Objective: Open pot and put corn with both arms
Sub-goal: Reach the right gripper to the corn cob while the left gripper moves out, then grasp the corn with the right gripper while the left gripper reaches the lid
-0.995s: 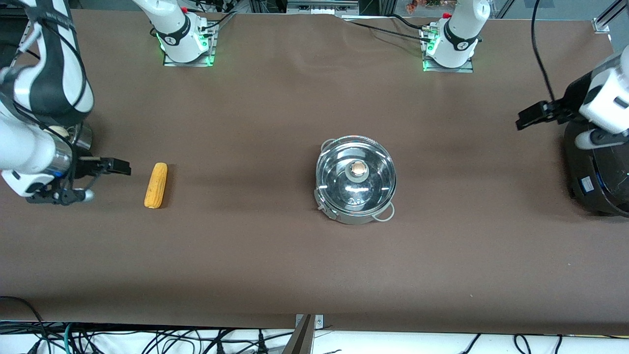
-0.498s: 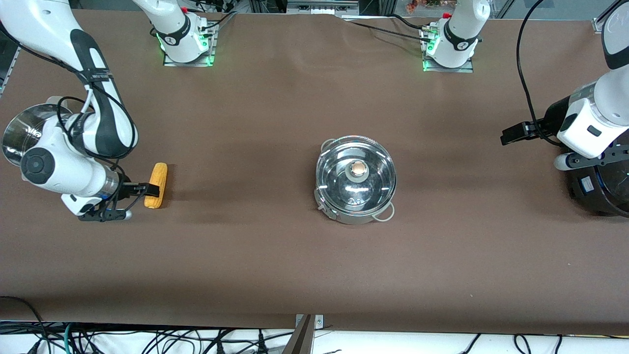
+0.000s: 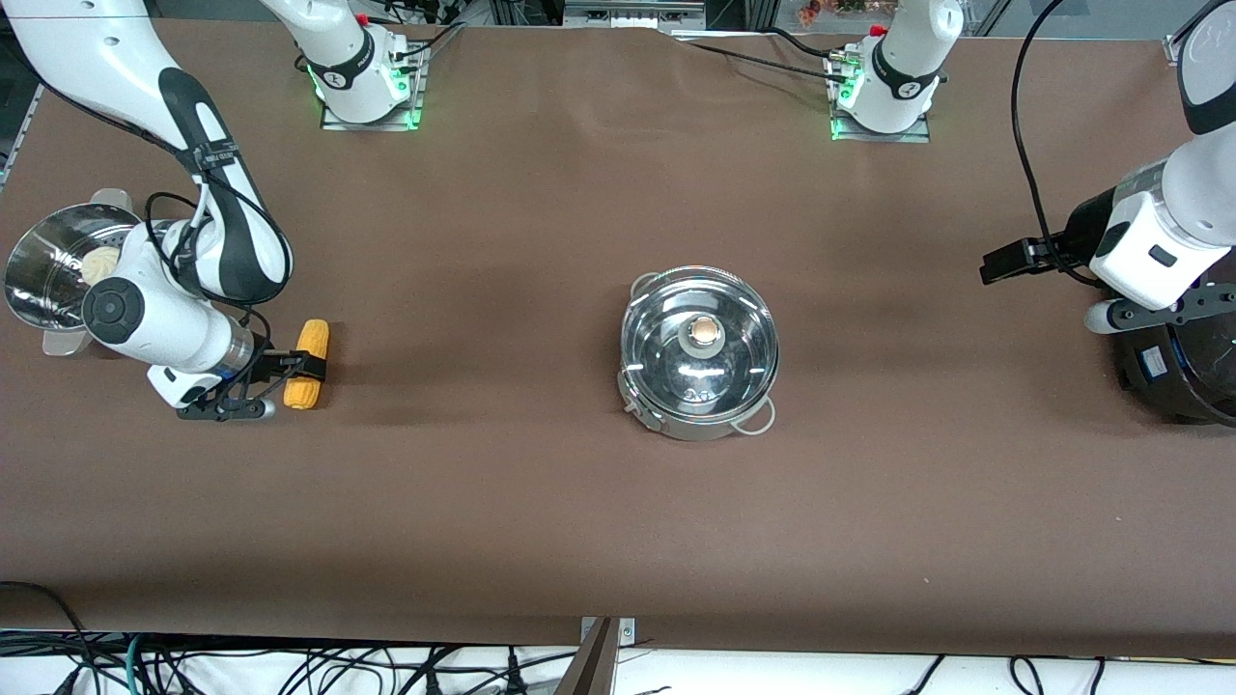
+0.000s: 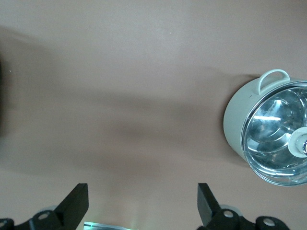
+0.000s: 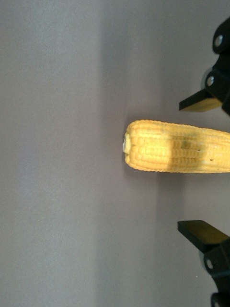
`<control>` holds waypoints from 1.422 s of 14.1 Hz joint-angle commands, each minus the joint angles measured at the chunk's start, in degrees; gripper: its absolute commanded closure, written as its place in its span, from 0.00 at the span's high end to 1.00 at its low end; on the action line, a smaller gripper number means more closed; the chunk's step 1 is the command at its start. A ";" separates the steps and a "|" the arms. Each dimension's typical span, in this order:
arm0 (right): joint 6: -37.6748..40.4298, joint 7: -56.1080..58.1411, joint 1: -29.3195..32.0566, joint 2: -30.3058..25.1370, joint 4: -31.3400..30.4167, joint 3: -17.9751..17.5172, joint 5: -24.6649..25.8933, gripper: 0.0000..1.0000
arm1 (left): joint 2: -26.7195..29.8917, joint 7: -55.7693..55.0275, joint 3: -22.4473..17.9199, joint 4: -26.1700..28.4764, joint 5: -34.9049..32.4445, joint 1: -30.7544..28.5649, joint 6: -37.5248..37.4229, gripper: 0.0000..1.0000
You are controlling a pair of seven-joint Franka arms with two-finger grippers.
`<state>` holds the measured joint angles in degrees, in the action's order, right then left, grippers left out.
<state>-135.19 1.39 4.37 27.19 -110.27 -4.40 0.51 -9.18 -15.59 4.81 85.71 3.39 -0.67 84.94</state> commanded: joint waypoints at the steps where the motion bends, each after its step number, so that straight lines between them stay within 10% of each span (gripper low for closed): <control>1: -5.33 0.81 0.38 -2.40 -5.82 0.44 -0.68 1.00 | -1.10 -0.76 0.02 -0.80 2.48 0.85 -0.31 1.00; 13: -14.67 0.90 0.47 -1.35 -11.90 0.44 -0.77 1.00 | -8.66 -5.66 0.02 5.17 3.46 16.83 15.50 1.00; 14: -14.93 1.07 0.82 -0.91 -11.99 0.44 -0.68 0.90 | -9.80 -7.25 0.02 5.00 3.55 18.32 17.34 1.00; 16: -15.20 4.04 1.26 -0.91 -12.25 0.44 -0.77 0.26 | -12.17 -11.11 0.02 4.56 4.95 20.97 21.12 1.00; 17: -15.19 5.02 1.52 -0.82 -12.25 0.44 -0.77 0.11 | -13.40 -13.22 0.02 4.38 5.13 21.93 22.71 1.00; 20: -15.20 5.55 2.58 0.32 -12.34 0.36 -0.77 0.00 | -17.18 -17.71 0.02 1.76 5.13 25.18 25.09 1.00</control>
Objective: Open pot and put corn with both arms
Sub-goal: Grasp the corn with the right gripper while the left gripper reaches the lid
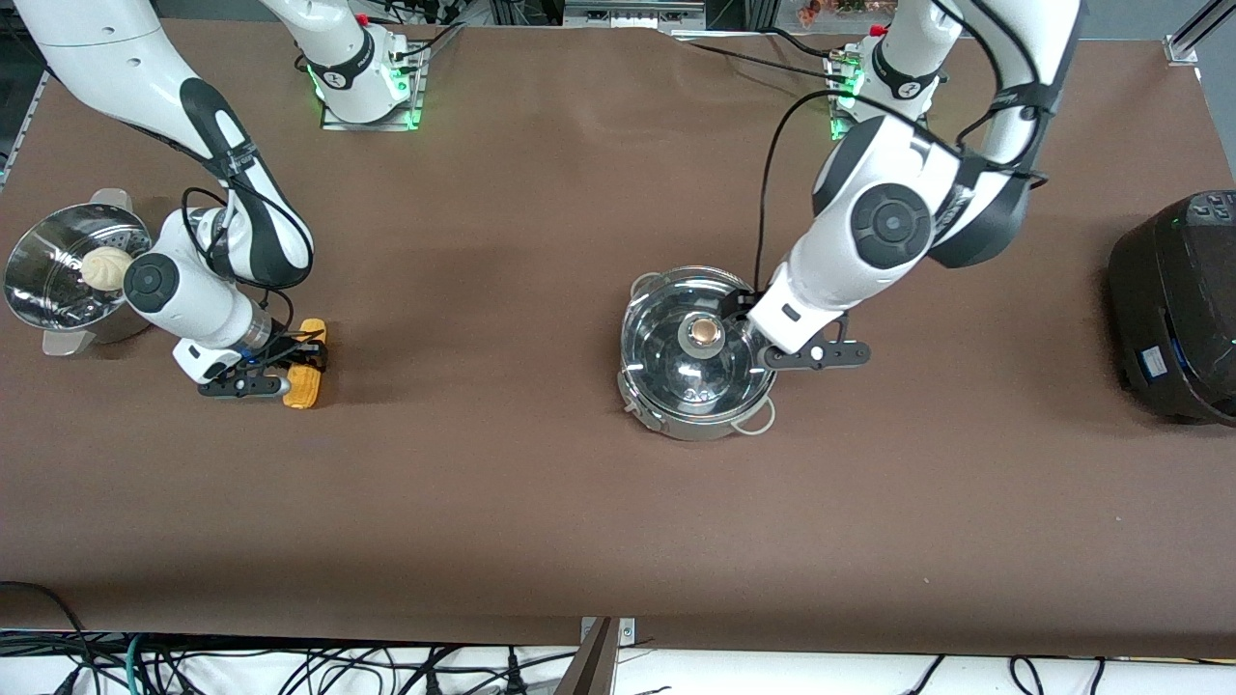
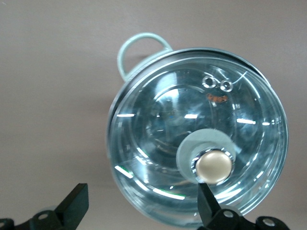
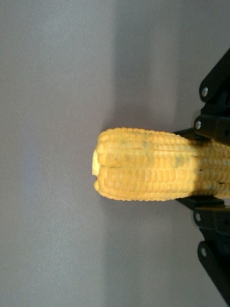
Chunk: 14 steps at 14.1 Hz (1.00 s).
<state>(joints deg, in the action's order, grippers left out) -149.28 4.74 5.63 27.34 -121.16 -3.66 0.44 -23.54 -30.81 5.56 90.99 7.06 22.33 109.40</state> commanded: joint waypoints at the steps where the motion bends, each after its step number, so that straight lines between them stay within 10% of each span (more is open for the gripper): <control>1: -1.02 2.21 1.31 0.17 -1.45 -0.39 -0.71 0.00 | -4.22 -3.98 -0.81 -4.84 1.29 3.23 0.81 1.00; 10: 11.09 2.12 0.96 -7.90 3.20 -1.18 -0.62 0.00 | -8.71 -7.51 -1.17 -7.76 0.41 6.58 3.45 0.89; 12: 18.46 2.12 1.05 -8.53 7.41 -2.58 -0.79 0.00 | -8.71 -7.24 -1.25 -7.76 0.32 6.58 3.54 0.60; 14: 25.57 1.77 0.87 -9.75 12.59 -4.15 -0.97 0.00 | -8.71 -7.16 -1.34 -7.76 0.32 6.58 3.54 0.60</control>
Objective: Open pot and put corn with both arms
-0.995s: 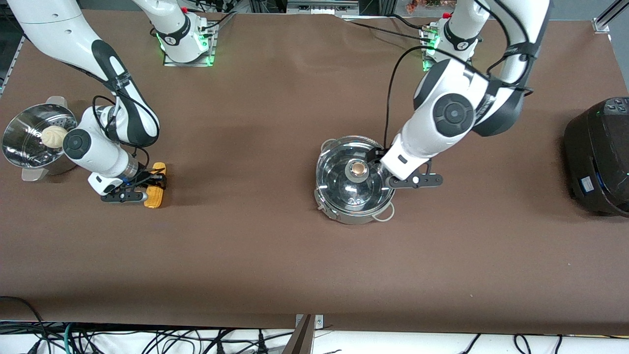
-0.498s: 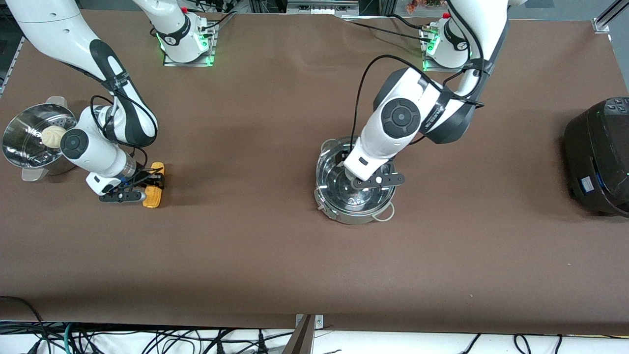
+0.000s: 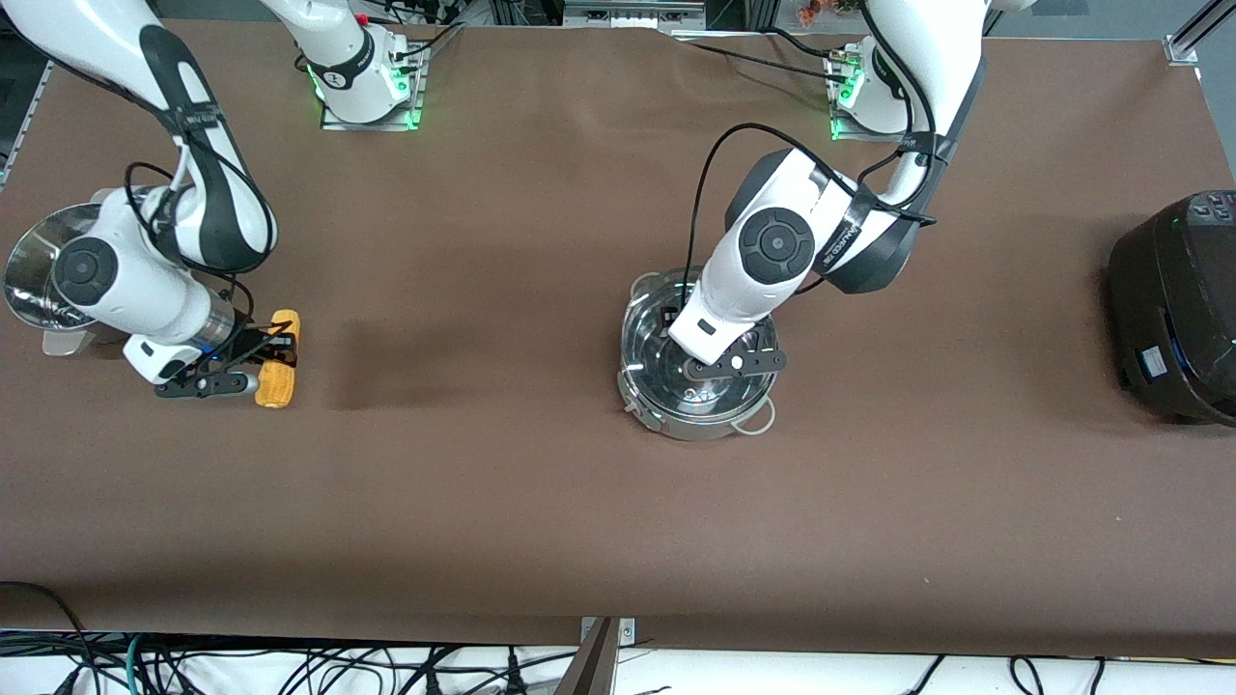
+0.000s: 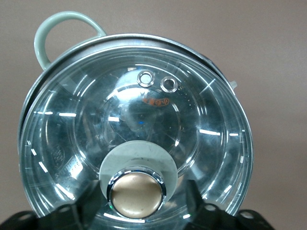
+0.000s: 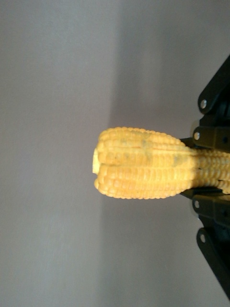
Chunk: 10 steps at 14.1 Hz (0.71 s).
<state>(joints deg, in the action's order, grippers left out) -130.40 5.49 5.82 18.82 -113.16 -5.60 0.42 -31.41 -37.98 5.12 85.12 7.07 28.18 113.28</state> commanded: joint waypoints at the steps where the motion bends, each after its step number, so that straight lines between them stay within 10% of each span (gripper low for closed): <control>1: 11.52 0.14 0.77 -1.67 8.18 -4.05 -1.47 0.00 | -0.85 0.02 -0.98 -1.88 0.32 0.74 -0.34 0.59; 6: 27.73 -5.92 -0.63 -1.50 22.96 -8.98 -1.74 0.00 | -0.85 0.01 -1.07 -1.71 -0.91 0.74 -0.34 0.47; 9: 28.45 -13.20 -2.03 -1.24 25.09 -12.23 -1.66 0.00 | -0.85 0.28 -1.16 -1.45 -1.00 0.74 -0.34 0.00; 10: 28.45 -15.93 -3.34 -1.15 25.26 -12.85 -1.48 0.00 | -0.67 0.19 -1.16 -1.36 -1.53 0.74 -0.43 0.00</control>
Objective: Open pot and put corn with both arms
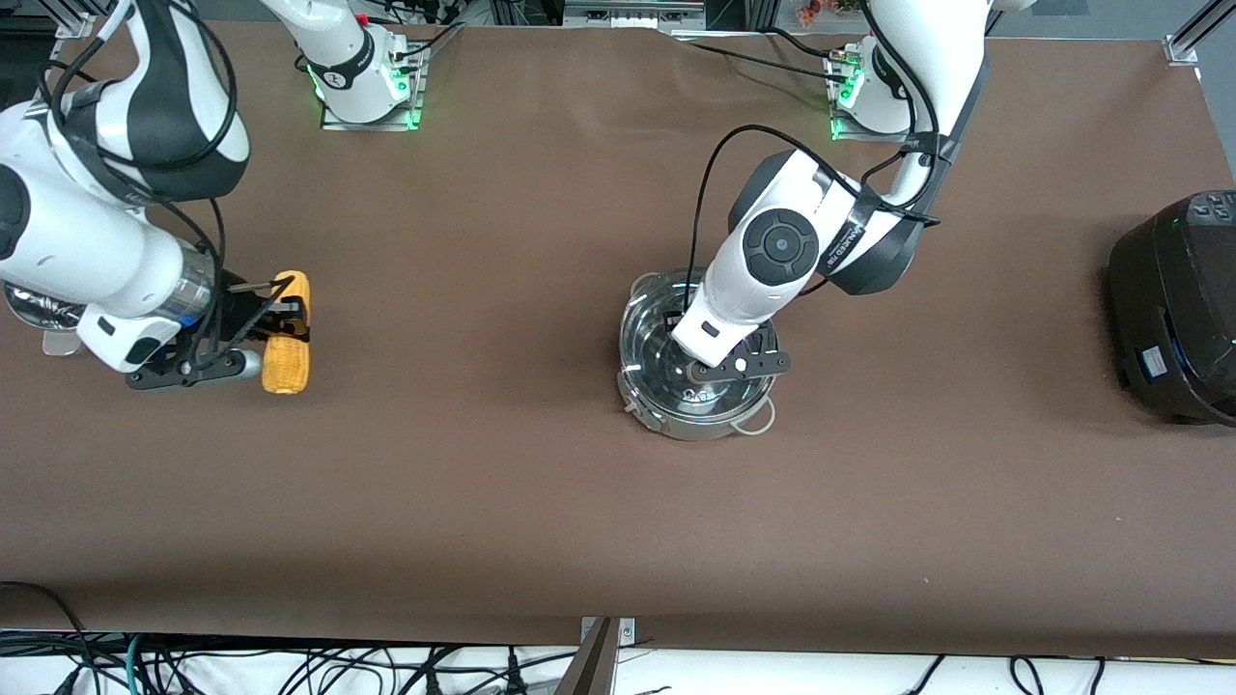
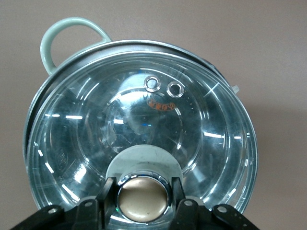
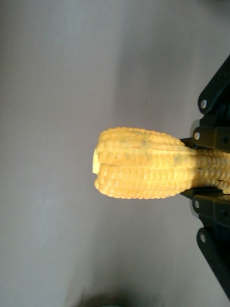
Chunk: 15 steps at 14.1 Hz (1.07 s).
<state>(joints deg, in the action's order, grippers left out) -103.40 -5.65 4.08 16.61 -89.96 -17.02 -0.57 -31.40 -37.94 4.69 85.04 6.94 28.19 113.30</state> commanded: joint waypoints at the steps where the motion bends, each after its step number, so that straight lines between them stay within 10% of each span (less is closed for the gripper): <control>1: 1.36 -7.59 -3.44 1.32 2.24 -1.43 -0.05 0.00 | -0.33 0.15 -0.73 -1.28 -2.27 0.64 -0.88 0.00; 11: -5.82 -31.57 -20.74 8.61 8.13 -1.26 2.58 0.00 | 12.93 16.45 -1.17 2.22 0.78 -11.81 -13.80 0.00; 15: -5.33 -44.26 -31.22 19.32 21.89 -1.00 11.36 0.00 | 17.25 32.46 -1.26 10.66 0.97 -20.35 -13.10 0.00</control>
<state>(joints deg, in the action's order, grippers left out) -111.06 -45.90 -23.16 28.61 -79.05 -18.50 6.94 -18.37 -12.48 2.85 89.20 6.58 10.96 99.34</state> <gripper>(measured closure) 0.678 0.489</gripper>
